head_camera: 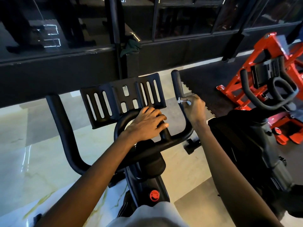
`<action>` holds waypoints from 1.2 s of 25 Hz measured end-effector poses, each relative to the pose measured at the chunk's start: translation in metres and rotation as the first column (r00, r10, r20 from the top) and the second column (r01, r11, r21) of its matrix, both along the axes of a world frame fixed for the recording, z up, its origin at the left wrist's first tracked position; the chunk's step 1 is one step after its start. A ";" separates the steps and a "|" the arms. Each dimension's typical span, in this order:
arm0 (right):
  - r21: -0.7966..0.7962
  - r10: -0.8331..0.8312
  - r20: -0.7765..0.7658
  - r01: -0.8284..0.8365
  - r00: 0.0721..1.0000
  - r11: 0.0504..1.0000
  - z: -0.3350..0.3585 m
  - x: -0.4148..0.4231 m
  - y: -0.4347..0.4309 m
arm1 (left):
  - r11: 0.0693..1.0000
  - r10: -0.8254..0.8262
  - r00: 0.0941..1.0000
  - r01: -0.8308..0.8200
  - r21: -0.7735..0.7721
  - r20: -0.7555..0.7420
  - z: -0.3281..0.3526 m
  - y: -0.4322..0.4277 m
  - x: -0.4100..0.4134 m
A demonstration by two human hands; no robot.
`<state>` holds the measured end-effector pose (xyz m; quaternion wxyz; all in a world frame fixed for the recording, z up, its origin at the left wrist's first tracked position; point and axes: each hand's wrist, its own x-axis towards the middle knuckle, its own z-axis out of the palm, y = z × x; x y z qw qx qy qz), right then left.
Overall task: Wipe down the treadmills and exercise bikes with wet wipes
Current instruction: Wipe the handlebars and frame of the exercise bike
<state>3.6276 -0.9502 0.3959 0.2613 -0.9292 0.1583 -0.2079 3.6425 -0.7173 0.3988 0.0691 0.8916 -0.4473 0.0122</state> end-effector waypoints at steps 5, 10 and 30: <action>-0.043 0.015 -0.097 -0.019 0.995 0.999 -0.010 -0.045 0.013 | 0.999 -0.007 0.999 0.005 -0.038 -0.044 -0.002 0.018 -0.008; 0.005 0.020 0.009 -0.020 1.000 1.000 -0.012 -0.104 0.032 | 0.969 0.124 0.979 -0.155 -0.194 -0.160 -0.006 0.035 -0.054; 0.262 0.143 0.149 -0.178 0.978 0.948 0.006 -0.121 0.140 | 0.863 0.294 0.955 -0.279 -0.421 -0.030 -0.011 0.121 -0.075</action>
